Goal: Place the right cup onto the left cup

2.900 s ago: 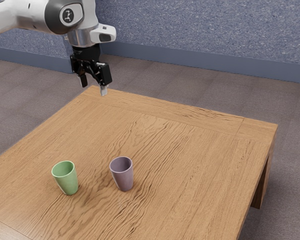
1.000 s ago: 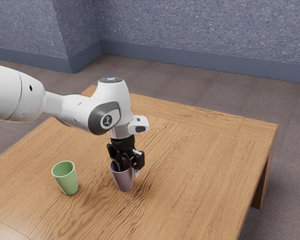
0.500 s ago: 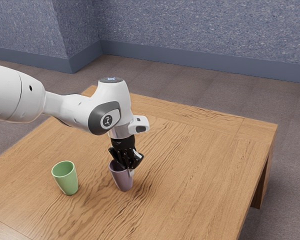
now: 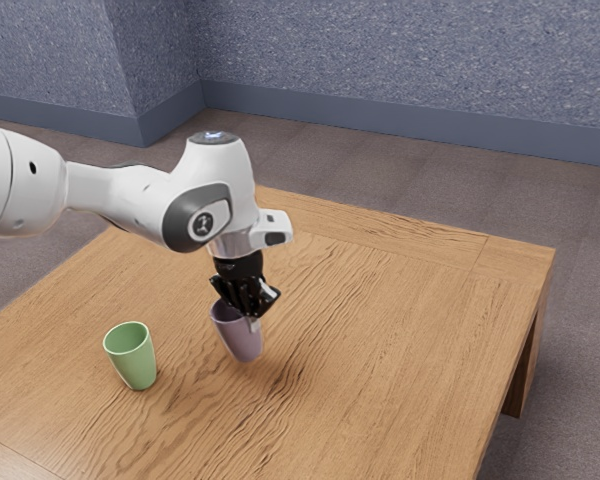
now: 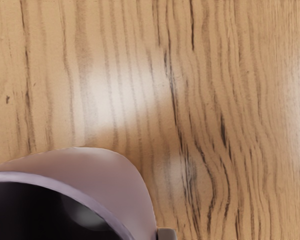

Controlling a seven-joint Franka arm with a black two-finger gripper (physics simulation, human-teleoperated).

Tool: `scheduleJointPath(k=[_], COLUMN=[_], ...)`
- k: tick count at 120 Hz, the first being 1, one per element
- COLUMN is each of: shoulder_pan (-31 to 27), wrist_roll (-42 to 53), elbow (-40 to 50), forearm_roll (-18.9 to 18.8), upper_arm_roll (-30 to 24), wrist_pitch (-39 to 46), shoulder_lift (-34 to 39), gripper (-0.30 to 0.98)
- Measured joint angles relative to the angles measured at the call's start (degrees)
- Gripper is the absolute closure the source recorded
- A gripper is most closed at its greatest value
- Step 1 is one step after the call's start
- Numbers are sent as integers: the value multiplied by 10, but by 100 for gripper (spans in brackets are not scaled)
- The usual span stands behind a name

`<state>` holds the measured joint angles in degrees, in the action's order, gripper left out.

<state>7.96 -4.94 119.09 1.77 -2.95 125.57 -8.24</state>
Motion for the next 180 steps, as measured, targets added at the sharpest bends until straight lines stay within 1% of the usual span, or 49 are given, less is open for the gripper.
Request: scheduleJointPath(k=[29,46,64,74,104,116,137,180], shoulder_pan=[-7,-17,-95,-130,-186,-200,-217,-228], wrist_roll=[-22,-37,-52,-59,-74,-79,-85,-93], elbow=[1,33,72,86,104,109,119,120], forearm_roll=[-57,-74,-79,-80,-77,-75,-72,-70], upper_arm_roll=[0,-2,-46,-69,-94,-98,-99,-98], wrist_pitch=[-39,-70,-95,-106,-118,-117,-112,-98], shoulder_lift=[66,122,186,207,215,213,208,185], gripper=[78,78,78,78,78,78,78,78])
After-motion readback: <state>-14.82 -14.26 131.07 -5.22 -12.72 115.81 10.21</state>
